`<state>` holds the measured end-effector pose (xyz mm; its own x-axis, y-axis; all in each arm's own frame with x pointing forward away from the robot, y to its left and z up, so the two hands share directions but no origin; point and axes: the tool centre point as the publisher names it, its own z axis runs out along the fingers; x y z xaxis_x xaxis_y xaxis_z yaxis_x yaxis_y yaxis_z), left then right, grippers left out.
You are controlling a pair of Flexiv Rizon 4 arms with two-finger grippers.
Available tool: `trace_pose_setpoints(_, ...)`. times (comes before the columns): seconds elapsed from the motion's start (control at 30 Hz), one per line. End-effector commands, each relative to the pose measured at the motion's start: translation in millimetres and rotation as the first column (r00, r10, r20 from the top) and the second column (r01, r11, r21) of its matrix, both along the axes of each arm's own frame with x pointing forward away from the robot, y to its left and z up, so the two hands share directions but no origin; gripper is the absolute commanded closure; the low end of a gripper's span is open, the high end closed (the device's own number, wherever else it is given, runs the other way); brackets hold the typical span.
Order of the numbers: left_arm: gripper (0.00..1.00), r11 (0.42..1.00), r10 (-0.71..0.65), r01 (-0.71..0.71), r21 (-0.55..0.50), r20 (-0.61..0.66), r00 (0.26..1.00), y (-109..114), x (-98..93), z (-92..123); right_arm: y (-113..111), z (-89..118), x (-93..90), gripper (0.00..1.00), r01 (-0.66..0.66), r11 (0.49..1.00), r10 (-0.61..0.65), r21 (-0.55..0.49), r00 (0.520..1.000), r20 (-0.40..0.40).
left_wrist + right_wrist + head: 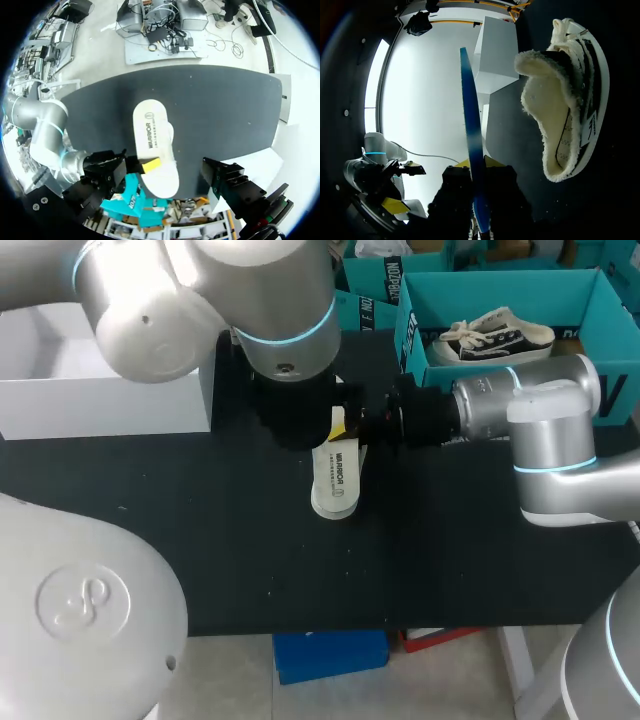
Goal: Take the shoe out of the shoebox, open the shoe tongue, remove and reinsert the insole, then place the shoe into the shoebox
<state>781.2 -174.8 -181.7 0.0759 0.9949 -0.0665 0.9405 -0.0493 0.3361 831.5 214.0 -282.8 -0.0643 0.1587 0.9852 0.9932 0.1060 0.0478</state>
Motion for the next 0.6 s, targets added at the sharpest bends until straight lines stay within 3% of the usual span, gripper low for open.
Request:
trace_pose_setpoints(0.03, 0.00, 0.955, 0.098, -0.102, 0.278, 0.029, 0.995, -5.2, 0.8, 0.5, 0.6, -0.4, 0.3, 1.00, -0.001, 1.000, 0.001, -0.002, 1.000, -0.001)
trace_pose_setpoints(0.23, 0.00, 0.965, 0.119, -0.122, 0.232, 0.027, 0.993, -19.6, 9.7, -1.1, 0.6, -0.4, 0.3, 1.00, -0.001, 1.000, 0.001, -0.002, 1.000, -0.001)
trace_pose_setpoints(0.6, 0.00, 0.975, 0.132, -0.127, 0.183, -0.019, 0.991, -22.7, 16.5, -12.3, 0.6, -0.4, 0.3, 1.00, -0.001, 1.000, 0.001, -0.002, 1.000, -0.001)
